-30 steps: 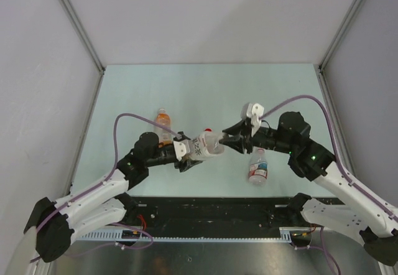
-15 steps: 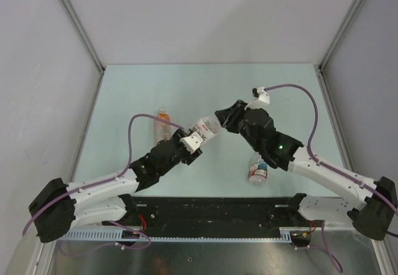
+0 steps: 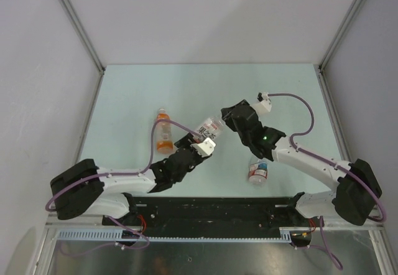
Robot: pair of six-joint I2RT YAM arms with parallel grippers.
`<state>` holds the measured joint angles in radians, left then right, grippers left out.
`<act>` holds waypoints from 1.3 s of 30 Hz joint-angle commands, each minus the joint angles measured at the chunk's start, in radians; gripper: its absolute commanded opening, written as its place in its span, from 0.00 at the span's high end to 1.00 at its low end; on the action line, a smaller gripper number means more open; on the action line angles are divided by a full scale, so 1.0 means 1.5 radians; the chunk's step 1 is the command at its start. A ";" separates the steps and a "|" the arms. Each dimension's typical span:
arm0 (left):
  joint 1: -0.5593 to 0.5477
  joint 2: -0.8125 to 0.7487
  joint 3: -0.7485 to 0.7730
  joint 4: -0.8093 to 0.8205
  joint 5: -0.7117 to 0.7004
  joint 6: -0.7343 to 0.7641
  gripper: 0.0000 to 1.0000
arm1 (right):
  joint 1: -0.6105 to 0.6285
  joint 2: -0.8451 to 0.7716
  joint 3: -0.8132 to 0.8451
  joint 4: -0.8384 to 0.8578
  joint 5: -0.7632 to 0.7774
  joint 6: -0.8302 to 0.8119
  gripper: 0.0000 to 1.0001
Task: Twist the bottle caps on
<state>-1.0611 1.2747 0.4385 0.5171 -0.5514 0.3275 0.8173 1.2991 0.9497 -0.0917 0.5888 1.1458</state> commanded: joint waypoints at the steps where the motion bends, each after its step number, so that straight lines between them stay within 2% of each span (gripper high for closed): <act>1: -0.058 0.020 0.062 0.208 -0.010 0.058 1.00 | -0.020 0.040 -0.004 -0.010 -0.020 0.072 1.00; 8: -0.061 0.028 0.048 0.234 -0.003 0.052 1.00 | -0.031 0.026 -0.004 0.000 -0.065 0.040 1.00; 10: -0.058 0.034 0.046 0.241 -0.008 0.045 1.00 | -0.035 0.013 -0.004 0.007 -0.089 0.012 0.96; 12: -0.051 0.039 0.044 0.243 -0.008 0.029 1.00 | -0.040 -0.004 -0.004 0.019 -0.126 -0.026 0.82; 17: -0.011 0.007 0.012 0.244 0.071 -0.034 1.00 | -0.051 -0.065 -0.005 0.052 -0.224 -0.199 0.29; 20: 0.041 -0.035 -0.019 0.243 0.194 -0.089 1.00 | -0.071 -0.116 -0.004 0.077 -0.330 -0.327 0.09; 22: 0.071 -0.068 -0.039 0.241 0.267 -0.122 1.00 | -0.088 -0.158 -0.005 0.088 -0.416 -0.401 0.03; 27: 0.146 -0.152 -0.078 0.223 0.441 -0.182 1.00 | -0.112 -0.249 -0.004 0.096 -0.613 -0.546 0.01; 32: 0.219 -0.217 -0.105 0.220 0.633 -0.229 1.00 | -0.087 -0.322 -0.015 0.073 -0.657 -0.727 0.01; 35: 0.235 -0.229 -0.111 0.220 0.742 -0.225 1.00 | -0.084 -0.348 -0.022 0.038 -0.746 -0.849 0.04; 39: 0.241 -0.222 -0.112 0.220 0.823 -0.220 1.00 | -0.082 -0.355 -0.024 0.007 -0.841 -0.916 0.09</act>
<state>-0.7120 0.9463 0.2760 0.7982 0.4561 0.0200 0.6865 0.7723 0.9276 -0.0242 -0.4789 -0.0177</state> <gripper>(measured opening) 0.703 0.937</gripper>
